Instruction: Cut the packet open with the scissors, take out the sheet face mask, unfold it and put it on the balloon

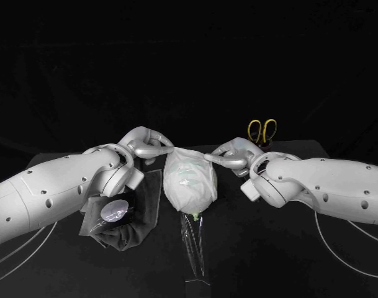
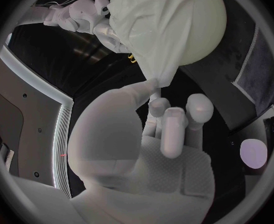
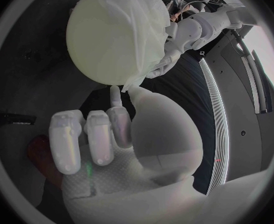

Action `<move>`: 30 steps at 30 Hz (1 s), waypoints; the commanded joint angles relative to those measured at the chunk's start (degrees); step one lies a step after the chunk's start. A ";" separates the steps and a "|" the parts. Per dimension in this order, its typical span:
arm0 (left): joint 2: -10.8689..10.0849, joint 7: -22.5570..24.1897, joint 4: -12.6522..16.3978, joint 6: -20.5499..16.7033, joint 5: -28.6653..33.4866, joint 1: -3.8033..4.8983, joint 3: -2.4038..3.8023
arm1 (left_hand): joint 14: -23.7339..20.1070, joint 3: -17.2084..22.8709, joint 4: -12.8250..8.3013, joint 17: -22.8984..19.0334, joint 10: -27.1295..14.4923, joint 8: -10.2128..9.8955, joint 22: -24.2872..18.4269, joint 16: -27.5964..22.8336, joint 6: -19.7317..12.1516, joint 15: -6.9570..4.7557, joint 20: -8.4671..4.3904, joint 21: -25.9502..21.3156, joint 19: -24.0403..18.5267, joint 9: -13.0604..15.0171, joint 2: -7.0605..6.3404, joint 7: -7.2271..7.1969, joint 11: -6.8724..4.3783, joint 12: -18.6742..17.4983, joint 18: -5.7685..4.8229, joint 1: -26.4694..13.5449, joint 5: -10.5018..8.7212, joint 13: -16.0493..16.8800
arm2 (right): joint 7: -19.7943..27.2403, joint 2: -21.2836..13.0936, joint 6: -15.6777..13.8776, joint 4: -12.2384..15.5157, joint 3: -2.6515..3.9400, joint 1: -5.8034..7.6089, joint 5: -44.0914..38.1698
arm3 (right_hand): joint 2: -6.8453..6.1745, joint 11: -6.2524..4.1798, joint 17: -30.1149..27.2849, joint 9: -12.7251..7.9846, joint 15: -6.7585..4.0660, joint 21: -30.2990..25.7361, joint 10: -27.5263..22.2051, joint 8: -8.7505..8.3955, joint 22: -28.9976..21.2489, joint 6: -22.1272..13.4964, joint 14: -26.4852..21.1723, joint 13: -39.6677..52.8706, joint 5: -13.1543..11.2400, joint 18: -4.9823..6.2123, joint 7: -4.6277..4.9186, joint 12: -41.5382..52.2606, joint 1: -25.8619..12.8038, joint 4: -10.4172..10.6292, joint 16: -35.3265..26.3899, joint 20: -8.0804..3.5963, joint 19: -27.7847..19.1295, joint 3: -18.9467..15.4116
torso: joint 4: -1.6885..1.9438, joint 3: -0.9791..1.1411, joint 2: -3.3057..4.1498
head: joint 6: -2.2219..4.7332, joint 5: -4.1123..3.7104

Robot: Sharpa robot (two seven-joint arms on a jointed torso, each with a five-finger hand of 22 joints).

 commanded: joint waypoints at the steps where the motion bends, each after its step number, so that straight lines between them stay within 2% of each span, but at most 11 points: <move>1: 0.19 0.20 0.05 0.69 -0.21 0.11 0.09 | 0.81 0.29 -0.08 1.33 -0.06 0.40 0.12 0.33 -0.03 0.35 0.17 0.20 0.40 4.78 0.51 0.25 -0.35 0.19 -1.14 0.11 0.19 -0.02 | 0.04 0.03 1.20 0.28 0.04 -0.06 -0.97 | 0.01 -0.52 15.10 -0.07 -0.45 0.36 0.88 -0.11 15.05 0.47 6.08 9.13 -0.21 -0.80 -0.08 0.24 0.69 -0.44 0.23 -0.16 6.12 0.02 | 0.02 -0.01 0.01 | -0.02 -0.04; 3: 0.21 0.19 0.05 0.70 -0.21 0.11 0.09 | 0.81 0.29 -0.08 1.33 -0.06 0.40 0.12 0.33 -0.03 0.35 0.17 0.20 0.40 4.78 0.51 0.25 -0.35 0.19 -1.14 0.11 0.19 -0.02 | 0.09 0.05 1.14 0.37 0.04 -0.08 -1.14 | 0.04 -0.63 15.10 -0.07 -0.56 0.36 0.94 -0.07 15.05 0.81 6.08 9.18 -0.21 -0.80 -0.21 0.31 1.24 -0.69 0.23 -0.25 6.12 0.02 | 0.04 -0.02 0.03 | -0.06 0.00; 6: 0.21 0.17 0.05 0.71 -0.21 0.11 0.09 | 0.81 0.29 -0.08 1.33 -0.06 0.40 0.12 0.33 -0.03 0.35 0.17 0.20 0.40 4.78 0.51 0.25 -0.35 0.19 -1.14 0.11 0.19 -0.02 | 0.34 0.07 0.80 0.48 0.04 -0.10 -1.48 | 0.78 -1.41 15.10 0.22 -1.08 0.36 1.31 0.69 15.05 2.49 6.08 9.50 -0.22 -0.80 -1.11 0.82 4.31 -2.54 0.23 -0.61 6.12 1.13 | 0.06 -0.01 0.03 | -0.14 0.03; 7: 0.21 0.16 0.05 0.71 -0.21 0.11 0.09 | 0.81 0.29 -0.08 1.33 -0.06 0.40 0.12 0.33 -0.03 0.35 0.17 0.20 0.40 4.78 0.51 0.25 -0.35 0.19 -1.14 0.11 0.19 -0.02 | 0.44 0.07 0.67 0.50 0.04 -0.11 -1.57 | 0.78 -1.41 15.10 0.22 -1.08 0.36 1.31 0.69 15.05 2.49 6.08 9.50 -0.22 -0.80 -1.11 0.82 4.31 -2.54 0.23 -0.61 6.12 1.13 | 0.05 -0.02 0.03 | -0.16 0.04; 9: 0.20 0.15 0.06 0.72 -0.21 0.11 0.09 | 0.81 0.29 -0.08 1.33 -0.06 0.40 0.12 0.33 -0.03 0.35 0.17 0.20 0.40 4.78 0.51 0.25 -0.35 0.19 -1.14 0.11 0.19 -0.02 | 0.76 0.07 0.13 0.56 0.04 -0.12 -1.80 | 1.14 -2.18 15.10 0.59 -1.70 0.36 1.69 1.55 15.05 3.92 6.08 9.83 -0.21 -0.80 -2.02 1.34 6.97 -4.44 0.23 -1.06 6.12 2.26 | 0.04 -0.03 0.02 | -0.19 0.09; 10: 0.20 0.15 0.06 0.73 -0.21 0.11 0.09 | 0.81 0.29 -0.08 1.33 -0.06 0.40 0.12 0.33 -0.03 0.35 0.17 0.20 0.40 4.78 0.51 0.25 -0.35 0.19 -1.14 0.11 0.19 -0.02 | 0.88 0.07 -0.08 0.58 0.04 -0.12 -1.85 | 1.14 -2.18 15.10 0.59 -1.70 0.36 1.69 1.55 15.05 3.92 6.08 9.83 -0.21 -0.80 -2.02 1.34 6.97 -4.44 0.23 -1.06 6.12 2.26 | 0.04 -0.03 0.02 | -0.19 0.09; 13: 0.15 0.15 0.10 0.79 -0.20 0.11 0.09 | 0.81 0.29 -0.08 1.33 -0.06 0.40 0.12 0.33 -0.03 0.35 0.17 0.20 0.40 4.78 0.51 0.25 -0.35 0.19 -1.14 0.11 0.19 -0.02 | 1.58 0.07 -1.51 0.64 0.04 -0.14 -2.04 | 1.43 -3.03 15.10 1.15 -2.44 0.36 2.45 2.62 15.05 5.13 6.08 10.53 -0.20 -0.80 -2.92 2.44 9.85 -6.80 0.23 -1.75 6.12 3.89 | 0.05 -0.05 0.04 | -0.22 0.13; 16: 0.09 0.17 0.15 0.85 -0.18 0.11 0.09 | 0.81 0.29 -0.08 1.33 -0.06 0.40 0.12 0.33 -0.03 0.35 0.17 0.20 0.40 4.78 0.51 0.25 -0.35 0.19 -1.14 0.11 0.19 -0.02 | 2.17 0.09 -3.03 0.64 0.04 -0.16 -2.09 | 1.56 -3.20 15.10 1.75 -2.76 0.36 2.88 3.52 15.05 5.56 6.08 10.89 -0.20 -0.80 -3.02 2.99 10.41 -7.66 0.23 -2.21 6.12 5.11 | 0.07 -0.05 0.04 | -0.29 0.21; 25: -0.11 0.26 0.14 0.91 -0.15 0.13 0.09 | 0.81 0.33 -0.11 1.32 -0.09 0.45 0.14 0.33 -0.07 0.36 0.17 0.21 0.41 4.84 0.49 0.26 -0.34 0.19 -1.14 0.07 0.19 -0.05 | 4.78 -0.23 -8.09 0.59 0.06 -0.18 -0.77 | 1.53 -3.35 15.10 2.95 -2.94 0.36 3.47 4.94 15.05 5.68 6.08 11.50 -0.21 -0.80 -3.15 3.88 9.68 -8.14 0.23 -2.51 6.12 7.06 | 0.00 -0.08 0.08 | -0.40 0.39; 30: -0.03 0.40 -0.14 0.85 -0.12 0.13 0.09 | 0.83 0.33 -0.11 1.37 -0.15 0.47 0.15 0.34 -0.08 0.36 0.18 0.22 0.42 4.85 0.49 0.26 -0.34 0.15 -1.14 0.05 0.19 -0.13 | 5.37 -0.47 -8.89 0.48 0.07 -0.18 -0.12 | 1.40 -3.39 15.10 3.30 -2.98 0.36 3.51 5.29 15.05 5.56 6.08 11.52 -0.21 -0.80 -3.19 3.90 9.35 -8.26 0.23 -2.56 6.12 7.59 | -0.01 -0.05 0.06 | -0.42 0.50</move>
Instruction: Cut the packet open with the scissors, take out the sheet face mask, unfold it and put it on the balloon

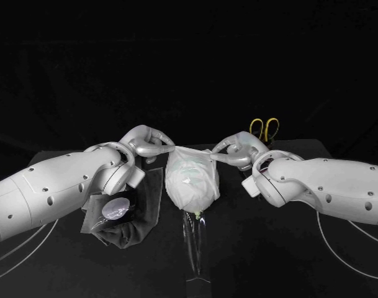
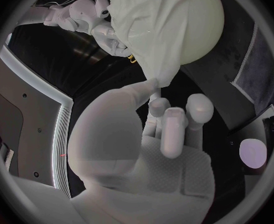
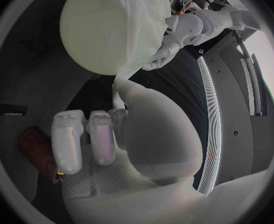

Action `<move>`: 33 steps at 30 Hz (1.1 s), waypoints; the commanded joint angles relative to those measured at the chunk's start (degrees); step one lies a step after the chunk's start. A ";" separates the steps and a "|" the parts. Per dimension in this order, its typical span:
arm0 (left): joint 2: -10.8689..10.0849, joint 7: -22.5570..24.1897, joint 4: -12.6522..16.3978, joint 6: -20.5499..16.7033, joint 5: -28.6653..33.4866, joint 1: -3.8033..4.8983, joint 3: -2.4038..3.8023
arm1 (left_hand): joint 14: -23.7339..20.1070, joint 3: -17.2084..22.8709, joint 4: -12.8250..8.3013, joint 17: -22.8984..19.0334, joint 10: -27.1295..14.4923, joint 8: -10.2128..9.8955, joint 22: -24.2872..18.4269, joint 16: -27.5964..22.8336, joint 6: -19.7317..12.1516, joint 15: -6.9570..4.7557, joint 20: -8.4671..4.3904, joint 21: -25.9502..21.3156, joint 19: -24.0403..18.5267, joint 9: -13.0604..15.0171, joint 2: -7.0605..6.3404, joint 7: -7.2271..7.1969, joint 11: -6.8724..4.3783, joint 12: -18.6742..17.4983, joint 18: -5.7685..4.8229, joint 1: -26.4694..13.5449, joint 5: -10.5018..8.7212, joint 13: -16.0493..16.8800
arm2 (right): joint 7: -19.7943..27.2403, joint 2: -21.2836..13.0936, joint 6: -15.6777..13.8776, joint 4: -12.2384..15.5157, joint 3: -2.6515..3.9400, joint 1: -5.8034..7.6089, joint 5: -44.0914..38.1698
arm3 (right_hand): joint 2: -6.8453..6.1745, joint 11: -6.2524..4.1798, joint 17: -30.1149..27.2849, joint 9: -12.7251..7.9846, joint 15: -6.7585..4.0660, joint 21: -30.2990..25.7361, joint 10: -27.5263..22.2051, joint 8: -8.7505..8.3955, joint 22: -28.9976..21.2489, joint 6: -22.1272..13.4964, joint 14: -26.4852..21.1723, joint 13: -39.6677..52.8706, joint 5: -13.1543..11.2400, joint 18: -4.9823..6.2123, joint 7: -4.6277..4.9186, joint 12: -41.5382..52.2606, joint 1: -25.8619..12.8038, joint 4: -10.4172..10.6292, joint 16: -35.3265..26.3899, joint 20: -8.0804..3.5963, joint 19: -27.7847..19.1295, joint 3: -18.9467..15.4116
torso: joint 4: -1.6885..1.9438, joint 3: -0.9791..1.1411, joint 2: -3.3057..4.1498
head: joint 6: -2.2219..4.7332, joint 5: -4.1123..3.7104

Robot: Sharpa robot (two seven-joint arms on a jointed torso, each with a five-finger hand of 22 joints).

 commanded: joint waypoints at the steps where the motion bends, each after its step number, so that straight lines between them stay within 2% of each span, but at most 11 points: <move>1: 0.17 0.58 -0.22 0.57 0.01 0.11 0.09 | 0.83 0.35 -0.10 1.37 -0.03 0.26 0.10 0.20 -0.07 0.36 0.18 0.23 0.42 4.85 0.39 0.27 -0.45 0.19 -1.14 -0.06 0.19 -0.10 | 2.35 -0.16 -2.78 -0.06 0.04 -0.03 0.69 | 0.17 -0.54 15.06 2.07 -0.38 0.20 3.32 0.27 15.06 0.29 6.16 11.54 0.38 -0.80 -0.22 0.22 -0.30 0.00 0.20 -0.37 6.00 0.37 | -0.02 0.02 -0.02 | -0.06 0.07; 11: 1.60 2.02 -2.77 0.25 0.36 0.10 0.08 | 0.86 0.35 -0.08 1.44 -0.22 0.28 0.18 0.22 -0.11 0.36 0.18 0.26 0.47 4.89 0.38 0.28 -0.44 0.05 -1.16 -0.13 0.18 -0.38 | 1.94 -0.50 -1.80 -0.65 0.13 -0.03 0.82 | -0.06 -0.59 15.06 2.68 -0.44 0.20 3.30 0.84 15.06 -0.06 6.16 11.50 0.38 -0.80 -0.26 0.10 -0.90 -0.28 0.20 -0.45 6.00 1.41 | -0.11 0.01 -0.06 | -0.04 0.11; 14: 2.20 2.50 -3.62 0.49 0.69 0.09 0.09 | 0.97 0.35 -0.03 1.72 -0.51 0.32 0.35 0.28 -0.23 0.38 0.19 0.32 0.57 4.95 0.41 0.28 -0.44 -0.14 -1.19 -0.26 0.17 -0.77 | 1.45 -0.50 -1.48 -0.89 0.15 -0.02 0.50 | -0.13 -0.60 15.06 2.85 -0.45 0.20 3.30 1.00 15.06 -0.17 6.16 11.49 0.38 -0.80 -0.26 0.08 -1.04 -0.40 0.20 -0.47 6.00 1.74 | -0.01 0.04 0.00 | -0.03 0.04; 19: 3.17 2.64 -4.66 1.22 0.85 0.09 0.10 | 0.95 0.35 -0.01 1.67 -0.65 0.34 0.37 0.28 -0.27 0.38 0.20 0.32 0.58 4.98 0.41 0.27 -0.44 -0.24 -1.20 -0.31 0.17 -0.96 | 0.82 -0.43 -1.67 -1.22 0.19 -0.02 -0.20 | -0.22 -0.60 15.06 3.06 -0.46 0.20 3.30 1.18 15.06 -0.30 6.16 11.49 0.38 -0.80 -0.26 0.05 -1.26 -0.54 0.20 -0.49 6.00 2.13 | -0.04 0.05 0.00 | -0.04 0.03; 33: 4.15 1.78 -5.87 4.03 0.56 0.09 0.11 | 0.87 0.34 -0.02 1.45 -0.91 0.36 0.27 0.23 -0.36 0.38 0.21 0.30 0.49 5.02 0.38 0.27 -0.45 -0.42 -1.18 -0.36 0.18 -1.29 | 0.38 0.22 -2.24 -3.28 0.29 0.02 -0.69 | -0.34 -0.61 15.06 3.30 -0.47 0.20 3.31 1.40 15.06 -0.43 6.16 11.50 0.38 -0.80 -0.26 0.05 -1.52 -0.71 0.20 -0.50 6.00 2.59 | 0.02 0.07 -0.05 | -0.18 -0.17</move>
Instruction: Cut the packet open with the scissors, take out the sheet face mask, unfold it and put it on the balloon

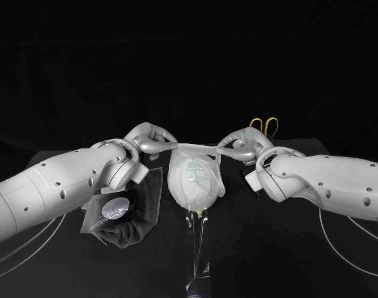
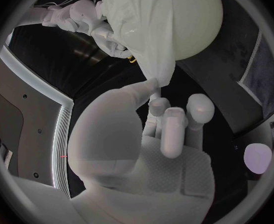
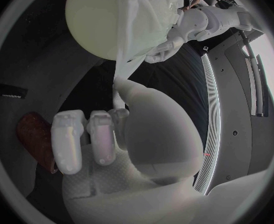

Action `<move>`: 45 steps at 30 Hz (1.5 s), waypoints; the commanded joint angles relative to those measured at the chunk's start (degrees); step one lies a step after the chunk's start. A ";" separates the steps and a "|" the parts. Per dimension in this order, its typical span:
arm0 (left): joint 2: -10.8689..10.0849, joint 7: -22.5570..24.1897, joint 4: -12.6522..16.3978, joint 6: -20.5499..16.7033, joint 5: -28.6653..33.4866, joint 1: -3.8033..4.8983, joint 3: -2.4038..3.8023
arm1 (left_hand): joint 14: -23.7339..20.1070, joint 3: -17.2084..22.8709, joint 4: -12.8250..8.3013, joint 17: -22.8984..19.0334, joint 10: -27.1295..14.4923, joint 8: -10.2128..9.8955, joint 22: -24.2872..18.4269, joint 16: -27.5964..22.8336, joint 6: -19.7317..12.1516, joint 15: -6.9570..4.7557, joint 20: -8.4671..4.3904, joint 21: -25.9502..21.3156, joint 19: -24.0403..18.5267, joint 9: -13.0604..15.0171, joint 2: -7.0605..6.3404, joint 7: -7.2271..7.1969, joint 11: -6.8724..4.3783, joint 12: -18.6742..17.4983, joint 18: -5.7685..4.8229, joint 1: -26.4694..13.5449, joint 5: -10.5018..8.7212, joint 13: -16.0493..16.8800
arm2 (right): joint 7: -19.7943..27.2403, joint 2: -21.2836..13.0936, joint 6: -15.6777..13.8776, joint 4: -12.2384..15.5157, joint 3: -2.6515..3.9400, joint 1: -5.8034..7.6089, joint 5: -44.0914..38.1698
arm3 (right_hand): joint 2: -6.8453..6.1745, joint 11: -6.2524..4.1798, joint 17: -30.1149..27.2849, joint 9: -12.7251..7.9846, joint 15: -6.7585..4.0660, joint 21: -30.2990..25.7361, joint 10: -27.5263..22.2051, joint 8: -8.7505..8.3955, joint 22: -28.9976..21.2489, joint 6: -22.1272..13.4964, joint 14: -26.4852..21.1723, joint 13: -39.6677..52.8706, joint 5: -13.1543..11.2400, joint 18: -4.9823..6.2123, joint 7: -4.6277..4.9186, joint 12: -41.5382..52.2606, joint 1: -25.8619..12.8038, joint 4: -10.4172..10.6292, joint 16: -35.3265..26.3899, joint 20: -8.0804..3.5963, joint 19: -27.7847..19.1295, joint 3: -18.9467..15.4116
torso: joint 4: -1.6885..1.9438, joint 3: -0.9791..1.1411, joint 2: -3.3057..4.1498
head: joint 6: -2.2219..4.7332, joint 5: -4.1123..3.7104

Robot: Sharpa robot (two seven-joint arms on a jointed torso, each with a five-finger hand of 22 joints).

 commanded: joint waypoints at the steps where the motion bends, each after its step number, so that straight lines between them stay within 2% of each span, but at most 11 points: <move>1: 0.21 0.23 -0.13 1.92 0.31 0.10 0.10 | 0.87 0.41 0.04 1.45 -0.37 0.16 -0.01 0.29 0.06 0.38 -0.01 0.33 0.28 5.01 0.43 0.28 -0.15 -0.26 -0.34 -0.37 0.18 -0.04 | -0.28 0.27 0.01 -0.77 0.06 0.02 -1.01 | 0.09 -0.20 15.05 3.33 -0.27 0.32 3.29 0.62 15.07 -0.13 5.98 11.44 0.17 -0.80 -0.14 0.19 -0.42 0.06 0.20 -0.53 6.04 0.43 | 0.02 -0.01 -0.02 | -0.07 -0.05; 7: 0.24 0.18 -0.39 1.03 0.68 0.10 0.10 | 0.86 0.32 0.04 1.44 -1.74 0.06 0.03 0.30 -0.49 0.41 0.03 0.34 0.25 5.07 0.32 0.34 -0.09 -1.28 -0.34 -0.53 0.18 -1.87 | -1.69 0.65 3.52 -1.90 0.07 0.04 -1.59 | -0.01 -0.19 15.05 3.44 -0.27 0.32 3.21 0.70 15.07 -0.26 5.98 11.33 0.17 -0.80 -0.12 -0.01 -0.65 0.04 0.20 -0.53 6.04 0.61 | 0.04 -0.05 -0.06 | -0.14 -0.12; 11: 0.11 -0.23 -0.53 0.53 1.26 0.11 0.10 | 0.51 -0.43 0.98 0.73 -10.87 -2.35 -0.76 0.14 -4.73 1.11 0.34 -0.01 -0.52 4.05 -0.09 1.27 0.79 -8.76 -0.25 -1.80 0.16 -13.69 | -2.88 0.83 6.48 -2.55 0.07 0.06 -1.42 | -0.29 0.09 15.05 3.58 -0.07 0.32 1.71 0.30 15.07 -1.89 5.98 9.58 0.10 -0.80 0.15 -2.91 -2.27 0.76 0.20 -0.44 6.04 0.79 | 0.07 -0.05 -0.10 | -0.13 -0.12; 14: -0.12 -1.74 -0.64 1.29 1.54 0.11 0.09 | -0.12 -2.02 2.37 -0.50 -13.72 -5.95 -2.35 -0.15 -9.97 2.46 1.13 -0.72 -1.85 2.16 -2.18 3.34 2.51 -11.71 -0.07 -3.95 0.39 -16.33 | -3.56 0.90 8.60 -3.01 0.06 0.07 -0.64 | -1.79 1.70 15.05 2.90 0.97 -1.01 -3.02 -1.96 14.60 -6.19 5.98 5.00 -0.01 -0.46 1.98 -10.72 -5.61 2.71 0.20 0.09 5.34 -0.80 | 0.07 -0.07 -0.09 | -0.15 -0.07; 17: -0.37 -2.90 -0.68 2.01 1.64 0.12 0.08 | -0.97 -4.27 3.76 -1.93 -15.60 -8.50 -4.15 -0.49 -13.99 4.11 2.34 -1.58 -3.36 0.74 -4.03 5.11 4.25 -13.43 0.04 -5.72 0.09 -17.45 | -4.09 0.88 9.77 -3.26 0.05 0.07 -0.22 | -4.50 4.49 13.41 1.16 3.51 -3.37 -9.76 -6.41 13.79 -12.81 5.32 -0.13 0.15 0.03 5.39 -19.73 -8.51 4.55 -0.91 1.91 4.05 -3.55 | 0.05 -0.03 -0.11 | -0.11 -0.07; 22: -1.02 -4.41 -0.63 2.67 1.73 0.12 0.06 | -1.35 -7.25 4.78 -2.18 -16.30 -9.44 -4.55 -0.40 -15.20 5.10 3.76 -1.96 -3.81 -0.30 -4.64 5.95 5.19 -13.79 0.36 -5.30 0.18 -18.35 | -4.84 0.71 10.10 -3.82 0.03 0.06 0.26 | -5.82 6.19 11.79 -0.08 5.30 -4.86 -13.39 -9.38 13.29 -16.67 4.45 -2.43 0.11 0.36 6.91 -23.11 -9.59 6.17 -1.98 3.25 3.17 -6.69 | 0.07 -0.03 -0.10 | -0.08 -0.01; 30: -3.20 -5.54 0.76 2.68 2.29 0.10 0.01 | -1.57 -10.40 6.11 -2.33 -16.86 -9.80 -4.83 -0.24 -15.38 5.63 4.58 -2.15 -4.06 -1.16 -4.05 6.34 5.65 -13.75 0.56 -4.18 0.18 -19.20 | -5.12 -0.34 8.21 -4.23 0.01 0.04 0.63 | -5.65 6.44 11.75 -0.29 5.56 -4.86 -13.62 -9.81 13.30 -16.87 4.39 -2.52 0.14 0.38 7.14 -22.76 -9.25 6.70 -1.96 3.74 3.16 -7.64 | -0.03 -0.02 -0.06 | 0.00 0.03; 33: -4.83 -5.26 2.52 2.18 3.42 0.08 -0.04 | -2.64 -10.82 6.89 -4.52 -16.96 -7.36 -6.87 -0.75 -11.60 5.15 4.43 -2.97 -5.55 -0.61 -3.11 5.54 5.00 -13.92 1.02 -3.39 0.19 -19.85 | -4.57 -1.20 7.40 -3.48 0.00 0.01 1.04 | -5.08 6.40 11.99 -0.26 5.57 -4.37 -13.13 -9.68 13.47 -16.29 4.51 -2.24 0.15 0.29 7.09 -21.88 -9.03 7.16 -1.78 3.98 3.43 -8.01 | 0.02 -0.02 -0.08 | -0.02 -0.20; 39: -9.26 -3.54 7.54 -0.96 7.85 0.01 -0.21 | -6.38 -11.29 8.44 -12.02 -17.59 -6.53 -13.95 -3.52 -11.42 4.80 3.97 -6.56 -10.44 -1.11 -2.61 5.33 4.71 -16.86 2.20 -2.35 0.22 -22.67 | -1.18 -3.87 6.32 0.16 -0.09 -0.61 2.97 | -2.93 5.42 14.23 0.15 4.78 -1.25 -9.12 -8.05 14.54 -11.96 5.62 0.19 0.22 -0.40 5.98 -16.69 -7.59 7.87 -0.30 4.14 5.18 -8.41 | 0.03 -0.01 -0.08 | -0.28 -0.52; 41: -11.56 -2.89 10.16 -2.28 9.70 -0.07 -0.40 | -10.66 -11.46 9.35 -20.17 -18.10 -6.16 -21.62 -7.09 -11.38 4.80 3.98 -10.70 -15.72 -1.38 -2.61 5.40 4.88 -19.21 3.42 -1.97 0.16 -24.62 | 0.76 -5.72 6.03 2.84 -0.17 -1.20 3.72 | -2.36 5.04 15.05 0.12 4.46 0.06 -7.52 -7.74 14.98 -10.64 5.98 1.28 0.23 -0.73 5.58 -14.65 -7.27 8.15 0.20 4.00 5.90 -8.65 | 0.06 -0.04 -0.07 | -0.38 -0.72; 45: -16.28 -2.48 15.67 -4.15 12.29 -0.45 -1.15 | -13.42 -12.31 11.27 -27.92 -16.64 -4.37 -24.67 -12.17 -9.95 4.59 3.80 -14.48 -15.32 -1.67 -2.61 5.23 4.58 -22.73 3.64 -1.04 0.08 -28.28 | 3.38 -9.18 5.76 7.76 -0.39 -2.67 4.67 | -2.05 4.64 15.05 -0.02 4.10 0.32 -6.07 -7.57 15.07 -9.32 5.98 2.31 0.24 -0.80 5.13 -12.78 -6.95 8.45 0.20 3.72 6.04 -9.08 | 0.02 -0.05 -0.14 | -0.88 -0.82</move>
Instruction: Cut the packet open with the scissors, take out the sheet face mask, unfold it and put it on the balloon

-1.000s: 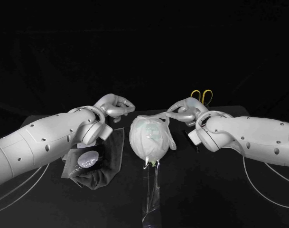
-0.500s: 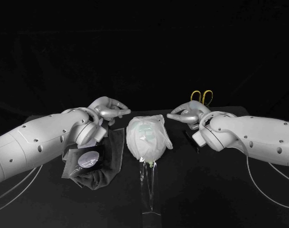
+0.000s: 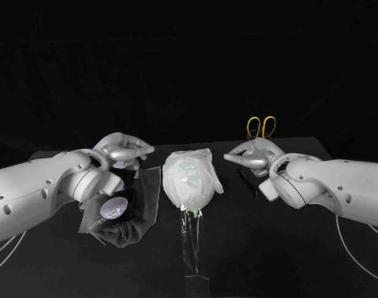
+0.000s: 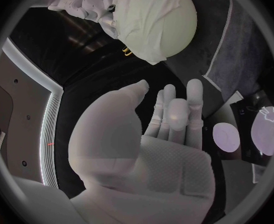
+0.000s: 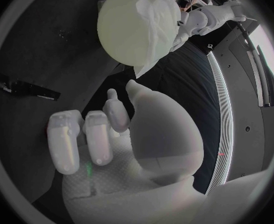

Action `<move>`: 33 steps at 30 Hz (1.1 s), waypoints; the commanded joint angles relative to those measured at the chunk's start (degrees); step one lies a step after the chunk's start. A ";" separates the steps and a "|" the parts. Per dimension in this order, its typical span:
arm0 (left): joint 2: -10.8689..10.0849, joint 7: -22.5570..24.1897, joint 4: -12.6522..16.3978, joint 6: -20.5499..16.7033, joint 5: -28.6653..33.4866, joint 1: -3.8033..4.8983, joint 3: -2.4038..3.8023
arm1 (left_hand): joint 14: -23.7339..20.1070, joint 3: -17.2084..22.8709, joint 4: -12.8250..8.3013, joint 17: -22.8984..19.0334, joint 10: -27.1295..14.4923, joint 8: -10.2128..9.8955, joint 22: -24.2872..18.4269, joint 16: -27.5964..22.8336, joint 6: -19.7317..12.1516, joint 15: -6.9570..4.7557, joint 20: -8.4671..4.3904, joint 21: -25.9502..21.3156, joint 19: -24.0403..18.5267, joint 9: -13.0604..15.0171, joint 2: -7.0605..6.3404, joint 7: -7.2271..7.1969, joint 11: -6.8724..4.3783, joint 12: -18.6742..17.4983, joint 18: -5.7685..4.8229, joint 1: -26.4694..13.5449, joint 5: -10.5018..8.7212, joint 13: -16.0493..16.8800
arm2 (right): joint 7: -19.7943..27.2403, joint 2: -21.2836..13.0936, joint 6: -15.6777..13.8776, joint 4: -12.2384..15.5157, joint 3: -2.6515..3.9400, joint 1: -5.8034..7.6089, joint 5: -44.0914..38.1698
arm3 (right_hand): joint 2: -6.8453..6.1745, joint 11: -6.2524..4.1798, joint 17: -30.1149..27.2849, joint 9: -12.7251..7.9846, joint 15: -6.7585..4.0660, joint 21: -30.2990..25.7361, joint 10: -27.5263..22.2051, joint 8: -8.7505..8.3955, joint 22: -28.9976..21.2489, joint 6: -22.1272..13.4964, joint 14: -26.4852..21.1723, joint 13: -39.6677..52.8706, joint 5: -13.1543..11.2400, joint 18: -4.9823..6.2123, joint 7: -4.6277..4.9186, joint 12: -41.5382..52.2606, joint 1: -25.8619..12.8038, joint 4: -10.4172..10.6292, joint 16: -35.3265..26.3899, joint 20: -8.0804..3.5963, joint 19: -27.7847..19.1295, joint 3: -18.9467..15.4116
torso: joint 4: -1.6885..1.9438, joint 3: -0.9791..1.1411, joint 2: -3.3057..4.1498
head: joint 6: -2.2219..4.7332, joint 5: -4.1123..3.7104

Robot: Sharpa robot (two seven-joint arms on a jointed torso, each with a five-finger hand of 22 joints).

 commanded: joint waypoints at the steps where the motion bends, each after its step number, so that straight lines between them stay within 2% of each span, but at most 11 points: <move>1: -2.83 1.74 4.11 -3.92 5.76 -0.41 -0.65 | -0.34 -0.34 0.91 -1.89 1.39 0.97 -0.95 -1.47 1.14 -0.24 -0.24 -1.21 0.55 -0.02 0.03 -0.16 -0.26 -1.03 0.45 0.76 -0.09 -1.24 | 5.63 -2.24 -0.97 3.64 -0.11 -1.30 2.07 | 0.51 -0.16 15.05 -0.17 -0.49 0.19 0.89 0.28 15.06 0.77 5.96 2.46 -0.12 -0.80 -0.14 1.02 -0.08 0.22 0.20 -0.19 6.11 -0.49 | 0.01 -0.03 -0.12 | -0.60 -0.20; 2: -3.61 1.72 5.08 -4.14 6.03 -0.52 -0.93 | -0.34 -0.34 0.91 -1.89 1.39 0.97 -0.95 -1.47 1.14 -0.24 -0.24 -1.21 0.55 -0.02 0.03 -0.16 -0.26 -1.03 0.45 0.76 -0.09 -1.24 | 5.98 -2.83 -1.10 4.43 -0.14 -1.68 2.16 | 0.33 -0.25 15.05 -0.26 -0.57 0.19 1.25 0.21 15.06 0.98 5.96 2.75 -0.13 -0.80 -0.22 1.51 0.02 0.24 0.20 -0.28 6.11 -0.75 | 0.04 -0.05 -0.12 | -0.76 -0.23; 5: -7.41 1.64 9.88 -4.72 7.13 -1.09 -2.97 | 1.07 -1.18 2.03 -0.98 2.87 1.61 -1.60 -1.52 1.79 -0.55 -0.56 -2.00 1.63 -0.24 -0.24 -0.50 -0.57 -1.71 0.44 0.58 -0.08 -2.30 | 7.75 -5.50 -2.16 7.98 -0.32 -3.83 2.99 | -0.18 -0.35 15.05 -0.47 -0.70 0.19 1.81 -0.02 15.06 1.17 5.96 3.19 -0.14 -0.80 -0.31 2.27 0.18 0.27 0.20 -0.43 6.11 -1.35 | 0.05 -0.07 -0.24 | -1.48 -0.09; 7: -9.23 1.65 12.29 -4.87 7.53 -1.74 -3.88 | 2.46 -1.97 2.70 1.06 3.58 1.86 -1.74 -0.69 2.16 -0.69 -0.69 -2.10 2.19 -0.33 -0.72 -0.67 -0.69 -1.86 0.44 0.07 -0.05 -2.65 | 8.74 -6.67 -2.95 9.58 -0.42 -5.14 3.58 | -0.57 -0.36 15.05 -0.64 -0.73 0.19 1.98 -0.28 15.06 1.13 5.96 3.31 -0.16 -0.80 -0.31 2.51 0.20 0.35 0.20 -0.50 6.11 -1.84 | 0.04 -0.12 -0.40 | -1.85 -0.02; 8: -9.69 1.67 12.93 -4.91 7.61 -2.00 -4.07 | 3.21 -2.36 3.02 2.09 4.02 1.94 -1.36 -0.22 2.30 -0.80 -0.80 -1.91 2.83 -0.43 -0.90 -0.77 -0.84 -1.94 0.37 -0.03 -0.09 -2.85 | 9.21 -7.10 -3.34 10.21 -0.46 -5.73 3.78 | -0.71 -0.36 15.05 -0.71 -0.74 0.19 1.98 -0.37 15.06 1.11 5.96 3.29 -0.17 -0.80 -0.30 2.50 0.17 0.41 0.20 -0.52 6.11 -2.04 | 0.04 -0.16 -0.47 | -1.98 -0.01; 10: -10.84 1.82 14.58 -4.99 7.76 -2.78 -4.51 | 5.58 -3.52 3.75 5.93 5.50 2.01 2.33 1.54 2.60 -1.14 -1.14 -0.06 6.16 -0.78 -1.35 -1.10 -1.17 -1.91 -0.29 0.04 -0.06 -3.25 | 10.24 -7.80 -4.18 11.42 -0.52 -6.87 4.21 | -1.00 -0.35 15.05 -0.84 -0.74 0.19 1.92 -0.56 15.06 1.14 5.96 3.20 -0.18 -0.80 -0.30 2.42 0.10 0.57 0.20 -0.55 6.11 -2.53 | 0.03 -0.20 -0.59 | -2.13 -0.02; 15: -12.21 2.35 16.91 -5.05 7.87 -4.10 -4.99 | 6.43 -4.47 4.21 7.37 6.36 1.97 3.52 2.21 2.66 -1.32 -1.35 0.58 7.32 -1.02 -1.77 -1.27 -1.36 -1.62 -0.51 0.03 -0.07 -3.31 | 11.99 -8.46 -5.42 13.18 -0.62 -8.28 4.65 | -1.57 -0.36 15.05 -1.04 -0.74 0.19 1.91 -0.84 15.06 1.26 5.96 3.17 -0.20 -0.80 -0.33 2.45 -0.24 1.05 0.20 -0.59 6.11 -3.71 | -0.03 -0.25 -0.72 | -2.32 -0.16; 18: -12.56 2.62 17.75 -5.09 7.89 -4.49 -5.11 | 7.04 -5.34 4.51 8.48 7.01 1.86 4.43 2.71 2.58 -1.44 -1.51 1.05 8.17 -1.27 -2.09 -1.33 -1.46 -1.20 -0.68 0.24 -0.07 -3.24 | 12.65 -8.55 -5.92 13.94 -0.65 -8.69 4.57 | -1.80 -0.38 15.05 -1.13 -0.77 0.19 1.91 -0.97 15.06 1.33 5.96 3.15 -0.21 -0.80 -0.36 2.46 -0.18 1.20 0.20 -0.61 6.11 -4.26 | 0.02 -0.20 -0.53 | -2.26 -0.31; 21: -12.71 2.88 18.33 -5.14 7.91 -4.69 -5.17 | 7.06 -5.53 4.58 8.50 7.07 1.86 4.38 2.73 2.59 -1.45 -1.53 1.04 8.19 -1.32 -2.14 -1.34 -1.47 -1.13 -0.68 0.31 -0.07 -3.23 | 13.24 -8.57 -6.33 14.55 -0.67 -8.93 4.55 | -1.95 -0.39 15.05 -1.20 -0.78 0.19 1.94 -1.07 15.06 1.38 5.96 3.17 -0.23 -0.80 -0.37 2.53 -0.22 1.39 0.20 -0.63 6.11 -4.77 | -0.07 -0.21 -0.46 | -2.31 -0.47; 33: -12.29 3.92 19.29 -5.04 8.05 -4.92 -5.20 | 6.83 -5.75 4.64 7.85 7.09 1.84 3.58 2.50 2.57 -1.48 -1.57 0.68 7.77 -1.41 -2.09 -1.37 -1.50 -1.08 -0.55 0.55 -0.06 -3.24 | 13.87 -7.67 -6.39 15.52 -0.69 -9.44 4.81 | -2.08 -0.42 15.05 -1.34 -0.81 0.19 1.83 -1.29 15.06 1.43 5.96 3.04 -0.22 -0.80 -0.39 2.41 0.15 1.51 0.20 -0.66 6.11 -5.54 | 0.10 -0.22 -0.67 | -2.80 -0.99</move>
